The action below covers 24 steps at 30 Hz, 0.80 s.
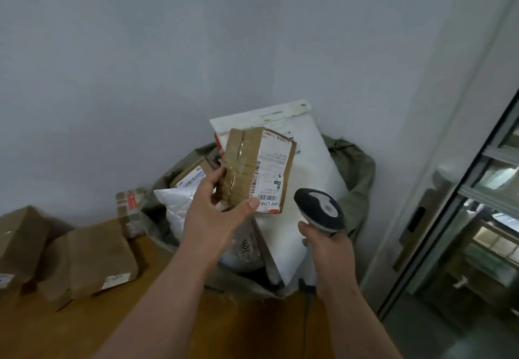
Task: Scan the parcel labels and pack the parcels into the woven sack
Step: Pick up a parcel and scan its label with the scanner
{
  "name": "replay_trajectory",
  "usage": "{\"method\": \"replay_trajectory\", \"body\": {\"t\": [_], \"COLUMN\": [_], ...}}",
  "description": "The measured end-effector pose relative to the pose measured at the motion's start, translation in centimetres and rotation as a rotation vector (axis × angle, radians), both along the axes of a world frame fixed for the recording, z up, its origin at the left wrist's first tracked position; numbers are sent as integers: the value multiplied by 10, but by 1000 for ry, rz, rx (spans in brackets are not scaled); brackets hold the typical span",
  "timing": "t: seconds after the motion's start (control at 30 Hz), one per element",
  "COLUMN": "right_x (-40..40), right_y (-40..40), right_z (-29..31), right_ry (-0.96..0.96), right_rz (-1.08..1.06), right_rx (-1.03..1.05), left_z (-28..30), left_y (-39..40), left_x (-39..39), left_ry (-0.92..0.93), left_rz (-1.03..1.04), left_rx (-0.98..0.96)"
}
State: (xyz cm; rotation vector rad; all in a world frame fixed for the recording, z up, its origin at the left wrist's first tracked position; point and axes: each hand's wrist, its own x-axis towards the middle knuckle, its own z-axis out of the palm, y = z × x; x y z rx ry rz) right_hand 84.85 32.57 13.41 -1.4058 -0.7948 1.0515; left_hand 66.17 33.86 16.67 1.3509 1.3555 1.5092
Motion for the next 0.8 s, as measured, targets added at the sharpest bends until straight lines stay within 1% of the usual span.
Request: {"method": "replay_trajectory", "body": {"t": [0.07,0.2,0.3,0.47,0.57,0.7,0.8], "right_x": [15,51,74,116,139,153,163], "right_y": [-1,3,19,70,99,130,148], "right_z": [-2,-21,-26,-26,-29,-35,-37], "right_ry": [23,103,272,520,597,610,603], "right_rz": [-68,-178,-179,-110,-42,36,39], "right_rx": [-18,16,-62,-103,-119,-173,-176], "left_z": [-4,-15,-20,-18,-17,-23,-27], "left_y": [9,23,40,76,95,115,126], "left_x": [17,53,77,120,143,162,174], "left_ry": [44,142,213,341,306,152,102], "left_rz": [-51,-160,-183,-127,-76,-39,-23], "left_rx": [1,-17,-24,15,-24,-121,-168]}}
